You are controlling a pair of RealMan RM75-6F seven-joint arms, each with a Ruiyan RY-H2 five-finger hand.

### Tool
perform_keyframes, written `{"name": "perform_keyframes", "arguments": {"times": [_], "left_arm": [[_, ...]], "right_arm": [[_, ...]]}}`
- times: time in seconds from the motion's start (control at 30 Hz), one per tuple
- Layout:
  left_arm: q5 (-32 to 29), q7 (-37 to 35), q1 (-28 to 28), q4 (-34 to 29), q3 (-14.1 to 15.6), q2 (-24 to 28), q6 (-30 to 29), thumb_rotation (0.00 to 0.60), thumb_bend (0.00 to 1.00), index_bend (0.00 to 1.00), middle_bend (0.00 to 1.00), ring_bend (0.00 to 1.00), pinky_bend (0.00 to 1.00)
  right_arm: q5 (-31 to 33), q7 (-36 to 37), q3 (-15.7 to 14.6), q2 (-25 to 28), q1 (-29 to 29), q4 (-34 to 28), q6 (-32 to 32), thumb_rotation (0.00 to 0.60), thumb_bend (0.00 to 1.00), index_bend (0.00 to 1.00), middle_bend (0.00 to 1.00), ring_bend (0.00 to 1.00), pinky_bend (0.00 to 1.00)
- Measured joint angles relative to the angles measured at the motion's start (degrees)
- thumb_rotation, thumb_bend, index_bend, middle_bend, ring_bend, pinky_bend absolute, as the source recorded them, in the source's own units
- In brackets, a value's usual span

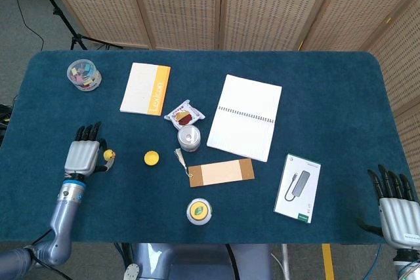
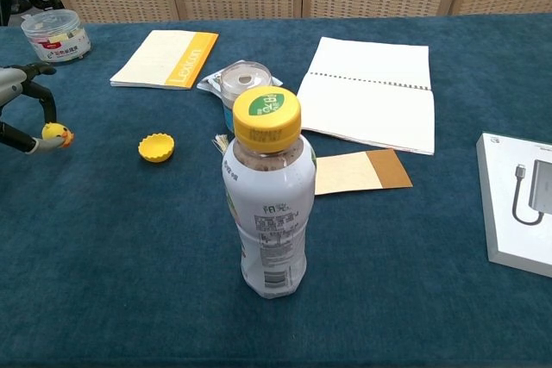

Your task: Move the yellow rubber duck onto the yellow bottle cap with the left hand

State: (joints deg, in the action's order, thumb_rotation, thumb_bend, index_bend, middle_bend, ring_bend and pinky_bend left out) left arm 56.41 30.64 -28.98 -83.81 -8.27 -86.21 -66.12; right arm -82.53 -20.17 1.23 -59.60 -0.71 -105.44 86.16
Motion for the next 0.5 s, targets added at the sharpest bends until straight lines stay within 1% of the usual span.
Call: {"name": "perform_keyframes", "arguments": {"times": [0.5], "left_arm": [[-1.73,4.21,-4.26,-3.21,-3.21,-2.48,-0.02,0.412,0.32,0.54,0.00,0.00,0.00]], "right_arm": [[1.31,1.02,0.34,0.07,0.42,0.47,-1.10,0.600,0.00,0.00,0.00,0.00,0.00]]}}
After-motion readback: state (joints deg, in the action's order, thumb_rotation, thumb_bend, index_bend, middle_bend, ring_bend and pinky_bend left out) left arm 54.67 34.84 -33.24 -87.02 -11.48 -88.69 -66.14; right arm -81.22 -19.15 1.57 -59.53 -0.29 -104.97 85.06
